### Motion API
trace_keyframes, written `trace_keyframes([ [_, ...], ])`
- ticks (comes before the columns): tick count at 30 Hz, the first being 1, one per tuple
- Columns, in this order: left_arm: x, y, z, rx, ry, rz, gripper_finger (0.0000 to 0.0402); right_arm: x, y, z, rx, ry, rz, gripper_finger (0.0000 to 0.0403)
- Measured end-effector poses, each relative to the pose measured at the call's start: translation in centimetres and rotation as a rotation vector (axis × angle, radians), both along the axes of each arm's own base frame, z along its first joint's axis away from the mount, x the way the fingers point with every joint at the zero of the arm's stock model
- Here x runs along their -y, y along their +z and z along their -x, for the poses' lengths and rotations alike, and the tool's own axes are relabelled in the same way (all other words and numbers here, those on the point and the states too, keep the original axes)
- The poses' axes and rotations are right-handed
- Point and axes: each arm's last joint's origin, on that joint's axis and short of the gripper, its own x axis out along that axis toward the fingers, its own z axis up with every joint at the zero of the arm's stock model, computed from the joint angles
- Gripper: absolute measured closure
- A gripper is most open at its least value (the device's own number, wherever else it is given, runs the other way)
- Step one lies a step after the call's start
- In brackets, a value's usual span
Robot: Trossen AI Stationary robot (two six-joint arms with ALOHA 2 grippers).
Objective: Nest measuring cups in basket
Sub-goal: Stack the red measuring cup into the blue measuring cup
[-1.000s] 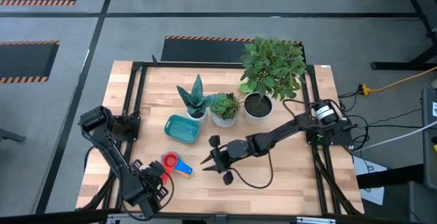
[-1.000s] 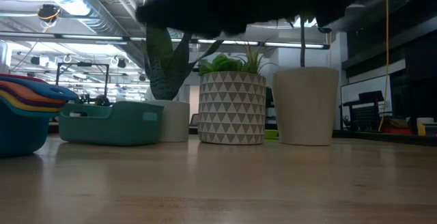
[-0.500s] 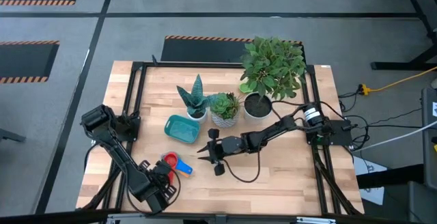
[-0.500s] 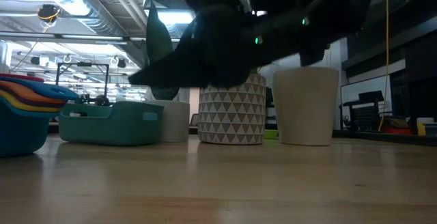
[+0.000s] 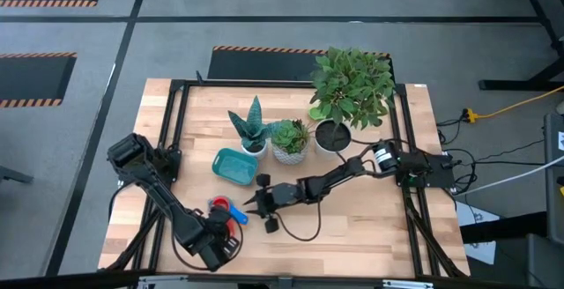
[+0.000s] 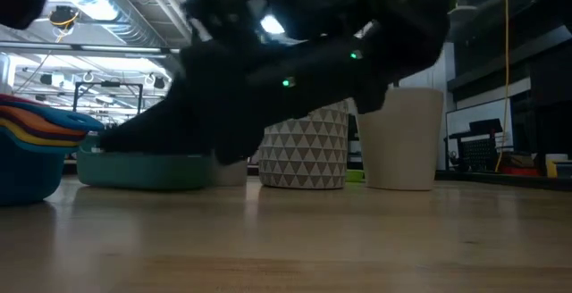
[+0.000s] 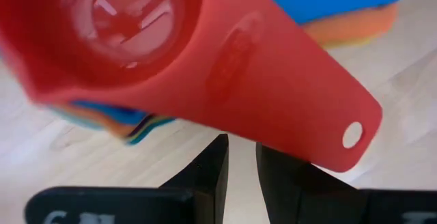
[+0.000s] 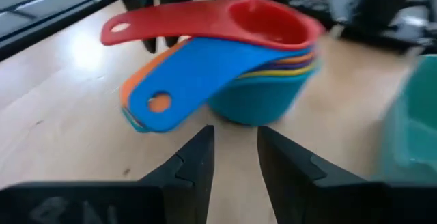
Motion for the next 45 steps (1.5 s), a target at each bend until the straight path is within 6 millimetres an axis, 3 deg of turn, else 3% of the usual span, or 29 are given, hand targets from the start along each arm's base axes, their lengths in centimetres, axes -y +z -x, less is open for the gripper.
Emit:
trace_keyframes([
  [6,-0.6,0.0,-1.1,0.035,0.034,0.011,0.0333,-1.3,-0.2,-1.5,-0.102,0.027,0.026,0.0286],
  [14,-1.5,0.1,-2.4,0.061,0.082,0.041,0.0333,-3.3,0.3,-1.5,-0.086,0.068,0.029,0.0286],
  [25,-0.9,0.1,-1.9,0.057,0.067,0.047,0.0333,-3.6,0.5,-1.3,-0.084,0.081,0.045,0.0286],
  [35,1.3,0.3,0.3,0.057,0.042,0.065,0.0333,-3.6,5.2,0.3,-0.207,0.097,0.094,0.0286],
  [41,2.9,1.2,1.2,0.097,-0.052,0.061,0.0333,-3.6,9.0,3.1,-0.375,0.115,0.145,0.0286],
  [45,3.4,1.8,1.4,0.173,-0.141,0.002,0.0333,-4.0,12.1,6.2,-0.504,0.117,0.147,0.0286],
])
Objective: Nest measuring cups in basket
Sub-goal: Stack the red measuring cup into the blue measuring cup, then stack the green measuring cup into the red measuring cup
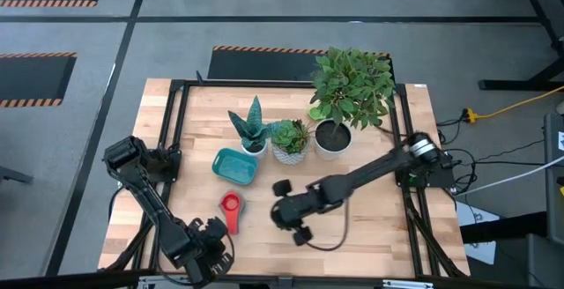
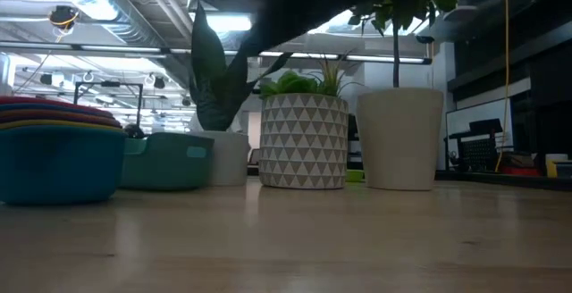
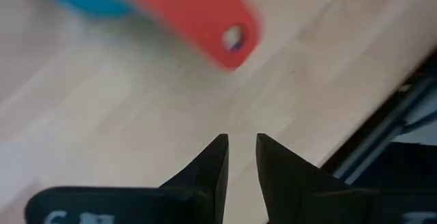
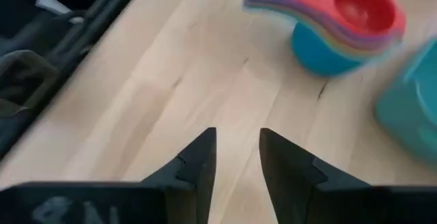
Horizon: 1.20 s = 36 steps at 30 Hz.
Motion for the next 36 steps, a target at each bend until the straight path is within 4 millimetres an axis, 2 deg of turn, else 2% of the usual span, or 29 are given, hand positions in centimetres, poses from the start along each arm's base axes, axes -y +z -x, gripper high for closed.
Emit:
trace_keyframes([
  [5,-0.2,0.2,-0.4,0.089,-0.064,-0.105,0.0333,-0.9,3.1,4.7,-0.069,-0.016,-0.04,0.0286],
  [11,-1.2,0.3,-1.6,0.12,-0.109,-0.195,0.0333,-0.9,4.8,11.7,-0.16,-0.092,-0.127,0.0286],
  [15,-2.3,0.3,-2.7,0.108,-0.105,-0.221,0.0333,0.8,4.4,15.7,-0.178,-0.205,-0.176,0.0286],
  [18,-3.3,0.4,-3.7,0.101,-0.086,-0.234,0.0333,2.9,3.6,18.2,-0.188,-0.323,-0.201,0.0286],
  [21,-4.2,1.0,-4.2,0.099,-0.15,-0.27,0.0333,5.1,3.2,20.3,-0.21,-0.429,-0.246,0.0286],
  [26,-5.7,3.8,-4.5,0.142,-0.2,-0.239,0.0333,7.8,3.5,23.3,-0.237,-0.57,-0.315,0.0286],
  [29,-6.1,5.7,-3.8,0.189,-0.201,-0.192,0.0333,8.9,3.9,24.9,-0.258,-0.611,-0.305,0.0286],
  [33,-6.7,8.5,-2.4,0.271,-0.221,-0.167,0.0333,11.1,4.4,26.4,-0.166,-0.786,-0.178,0.0286],
  [36,-7.7,10.7,-1.3,0.354,-0.261,-0.223,0.0333,12.9,4.7,27.4,-0.063,-0.959,-0.049,0.0286],
])
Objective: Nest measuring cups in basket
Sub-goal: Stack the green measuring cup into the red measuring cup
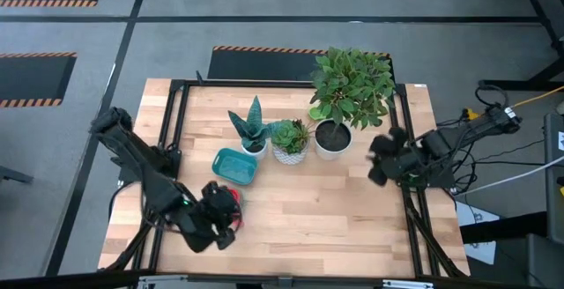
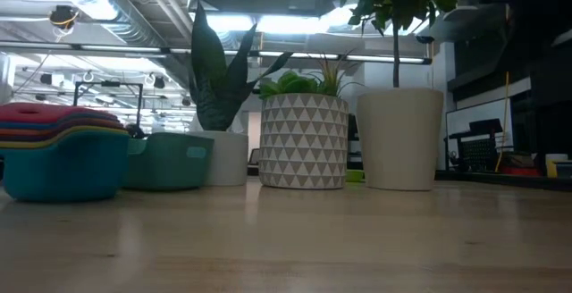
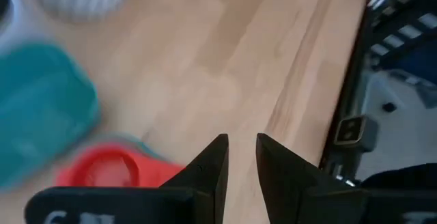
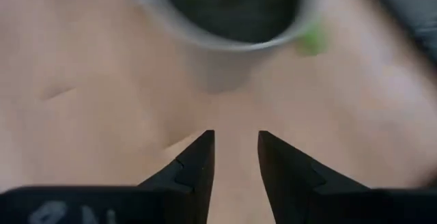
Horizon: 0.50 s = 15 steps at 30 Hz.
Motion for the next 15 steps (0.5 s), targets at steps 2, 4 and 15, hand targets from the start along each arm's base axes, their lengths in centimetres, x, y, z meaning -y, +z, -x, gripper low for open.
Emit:
trace_keyframes([
  [2,-0.8,1.4,0.7,0.051,-0.031,-0.037,0.0333,1.0,0.2,0.5,0.007,-0.071,0.069,0.0286],
  [4,-1.9,2.9,1.3,0.092,-0.06,-0.062,0.0333,1.9,0.4,0.7,0.021,-0.122,0.122,0.0286],
  [15,-9.5,7.7,4.8,0.141,-0.125,-0.219,0.0333,6.3,1.1,-0.5,0.027,-0.294,0.214,0.0286],
])
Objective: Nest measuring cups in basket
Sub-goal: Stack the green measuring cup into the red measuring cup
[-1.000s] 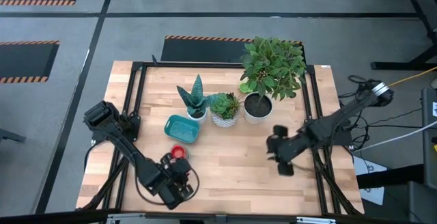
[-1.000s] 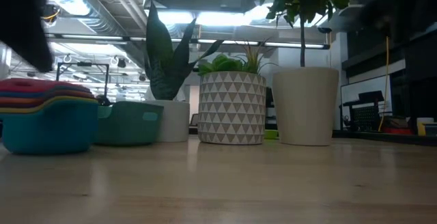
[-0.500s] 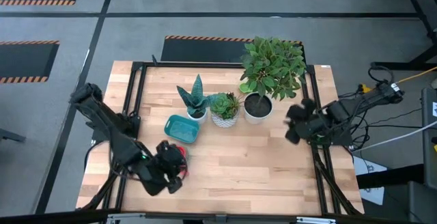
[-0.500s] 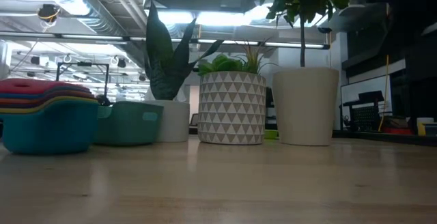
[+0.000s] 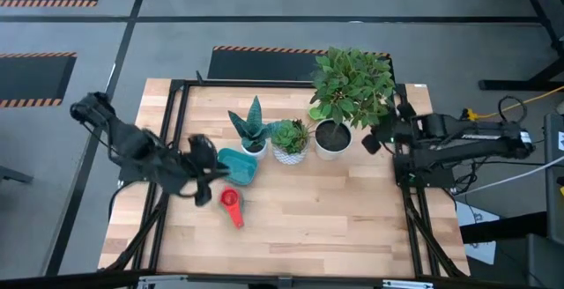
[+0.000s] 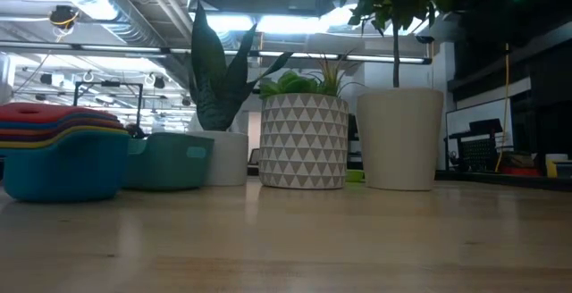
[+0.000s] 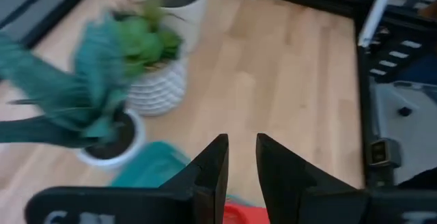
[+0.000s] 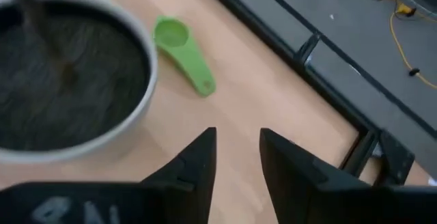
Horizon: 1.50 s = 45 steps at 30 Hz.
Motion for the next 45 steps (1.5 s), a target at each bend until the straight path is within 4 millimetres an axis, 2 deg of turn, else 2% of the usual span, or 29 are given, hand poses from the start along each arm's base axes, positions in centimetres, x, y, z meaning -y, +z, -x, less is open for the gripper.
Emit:
trace_keyframes([
  [5,-3.0,0.2,0.7,-0.032,0.035,-0.02,0.0333,2.8,0.6,-0.8,0.038,0.025,0.049,0.0286],
  [11,-5.4,-1.8,0.5,-0.07,0.034,-0.019,0.0333,6.7,-0.5,-1.0,0.121,0.09,0.038,0.0286],
  [16,-6.8,-2.3,0.2,-0.05,0.035,0.003,0.0333,9.0,-1.5,-0.5,0.141,0.032,0.062,0.0286],
  [23,-7.8,-2.3,-0.2,-0.052,0.058,-0.029,0.0333,11.7,-4.1,-0.4,0.186,0.014,0.022,0.0286],
  [28,-8.2,-2.3,-0.2,-0.05,0.077,-0.027,0.0333,13.4,-6.3,0.4,0.161,-0.066,-0.013,0.0286],
  [34,-8.5,-2.3,-0.2,-0.05,0.092,-0.027,0.0333,16.0,-7.9,0.3,0.247,-0.041,-0.058,0.0286],
  [39,-8.7,-2.3,-0.3,-0.05,0.106,-0.027,0.0333,18.1,-9.4,-0.9,0.366,0.051,-0.083,0.0286],
  [45,-9.1,-2.3,-0.3,-0.05,0.13,-0.027,0.0333,19.9,-11.2,-2.8,0.523,0.174,-0.206,0.0286],
])
